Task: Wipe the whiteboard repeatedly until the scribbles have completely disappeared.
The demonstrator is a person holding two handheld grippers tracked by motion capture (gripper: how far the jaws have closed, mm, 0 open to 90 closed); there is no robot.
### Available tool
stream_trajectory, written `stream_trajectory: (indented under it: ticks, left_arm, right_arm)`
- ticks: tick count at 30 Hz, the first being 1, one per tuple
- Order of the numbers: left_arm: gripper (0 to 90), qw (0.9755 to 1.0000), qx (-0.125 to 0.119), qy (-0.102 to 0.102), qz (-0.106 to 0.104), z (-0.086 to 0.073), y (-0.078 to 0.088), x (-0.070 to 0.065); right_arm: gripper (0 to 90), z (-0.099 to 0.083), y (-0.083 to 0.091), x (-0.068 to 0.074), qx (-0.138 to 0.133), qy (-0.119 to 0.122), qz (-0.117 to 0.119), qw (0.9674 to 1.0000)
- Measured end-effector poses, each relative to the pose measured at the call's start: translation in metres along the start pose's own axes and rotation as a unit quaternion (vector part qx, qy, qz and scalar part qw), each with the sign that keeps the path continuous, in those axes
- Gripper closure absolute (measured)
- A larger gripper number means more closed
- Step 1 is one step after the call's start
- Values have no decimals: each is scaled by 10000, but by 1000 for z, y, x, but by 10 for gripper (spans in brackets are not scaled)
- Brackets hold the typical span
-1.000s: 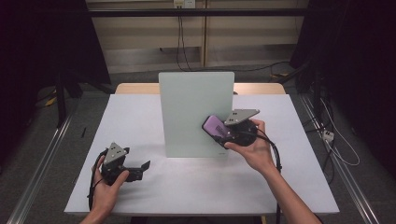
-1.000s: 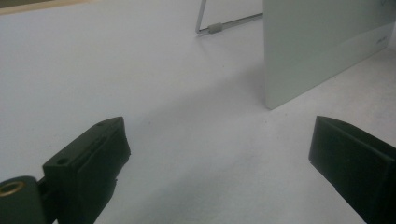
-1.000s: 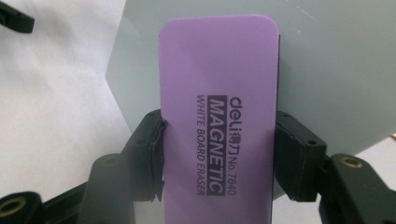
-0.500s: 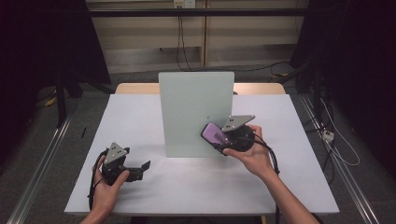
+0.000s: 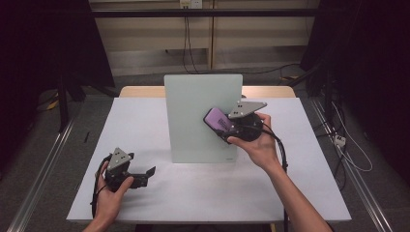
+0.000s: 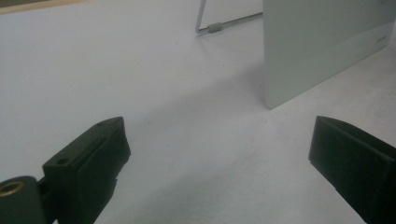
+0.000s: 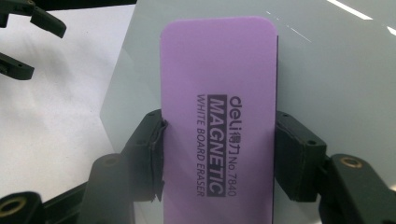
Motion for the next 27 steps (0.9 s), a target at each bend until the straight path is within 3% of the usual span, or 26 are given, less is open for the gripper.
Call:
stream_trajectory:
  ticks: [9, 18, 27]
  left_arm:
    - [46, 10000, -10, 18, -10, -1, -1, -1]
    - [46, 10000, -5, 15, -7, -1, -1, -1]
    - [46, 10000, -2, 6, -11, -1, -1, -1]
  right_arm:
    - [419, -9, -14, 14, -13, 20, 226, 9997]
    - [419, -15, -31, 33, 144, 146, 464, 9987]
    - [418, -15, -41, 41, 224, 199, 669, 9973]
Point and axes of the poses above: each handheld gripper's, and its own axes: y roughly backward along the jaws, z roughly out of its top, x roughly to its left, the point moved 1 cm from there along -y, roughly forward along the jaws, and after that the axes turned 15 degrees about y, right-handed, at the moved point
